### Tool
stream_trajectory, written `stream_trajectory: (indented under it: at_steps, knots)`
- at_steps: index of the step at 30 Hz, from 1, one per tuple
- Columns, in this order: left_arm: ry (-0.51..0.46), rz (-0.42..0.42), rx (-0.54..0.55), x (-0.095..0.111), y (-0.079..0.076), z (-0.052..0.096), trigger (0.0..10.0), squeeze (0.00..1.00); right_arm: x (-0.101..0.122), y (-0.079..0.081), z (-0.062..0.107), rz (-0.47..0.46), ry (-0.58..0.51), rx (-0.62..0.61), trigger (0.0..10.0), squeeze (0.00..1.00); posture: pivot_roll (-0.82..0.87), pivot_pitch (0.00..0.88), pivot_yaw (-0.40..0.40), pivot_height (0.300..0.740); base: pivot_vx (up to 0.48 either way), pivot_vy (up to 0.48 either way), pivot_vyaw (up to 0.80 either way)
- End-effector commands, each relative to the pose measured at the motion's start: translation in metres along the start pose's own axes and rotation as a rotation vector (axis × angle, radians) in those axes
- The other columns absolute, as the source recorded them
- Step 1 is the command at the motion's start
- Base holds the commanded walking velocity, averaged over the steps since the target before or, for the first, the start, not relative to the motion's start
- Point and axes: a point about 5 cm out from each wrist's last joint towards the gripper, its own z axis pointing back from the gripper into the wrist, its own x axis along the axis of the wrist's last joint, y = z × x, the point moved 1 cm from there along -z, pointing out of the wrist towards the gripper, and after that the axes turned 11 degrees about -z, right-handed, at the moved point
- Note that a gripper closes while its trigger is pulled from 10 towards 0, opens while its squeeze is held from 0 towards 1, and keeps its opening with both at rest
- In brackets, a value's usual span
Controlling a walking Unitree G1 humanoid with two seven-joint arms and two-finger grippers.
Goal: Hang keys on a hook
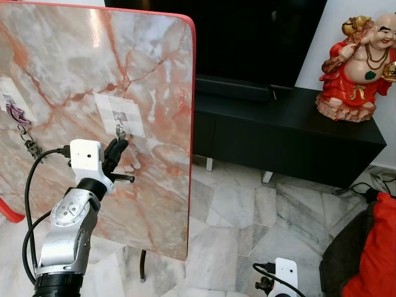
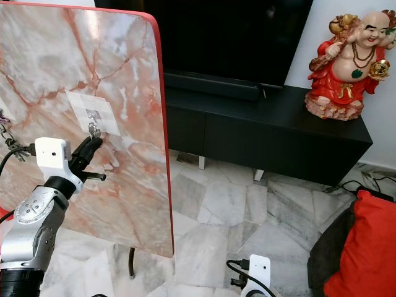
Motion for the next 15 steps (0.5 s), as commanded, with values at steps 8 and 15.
stream_trajectory:
  at_steps: [8,15]
  knots:
    - [-0.035,-0.013,0.016,0.0069,0.0016,0.0079,10.0,0.0,-0.0005,-0.0013,0.0001,-0.015,0.002,-0.005,10.0,0.0,0.06,0.0,-0.066,0.74,0.0,0.0,0.0]
    - [-0.039,-0.008,0.028,0.0073,0.0018,0.0106,10.0,0.0,-0.0006,-0.0011,0.0001,-0.014,0.003,-0.004,10.0,0.0,0.06,0.0,-0.066,0.74,0.0,0.0,0.0]
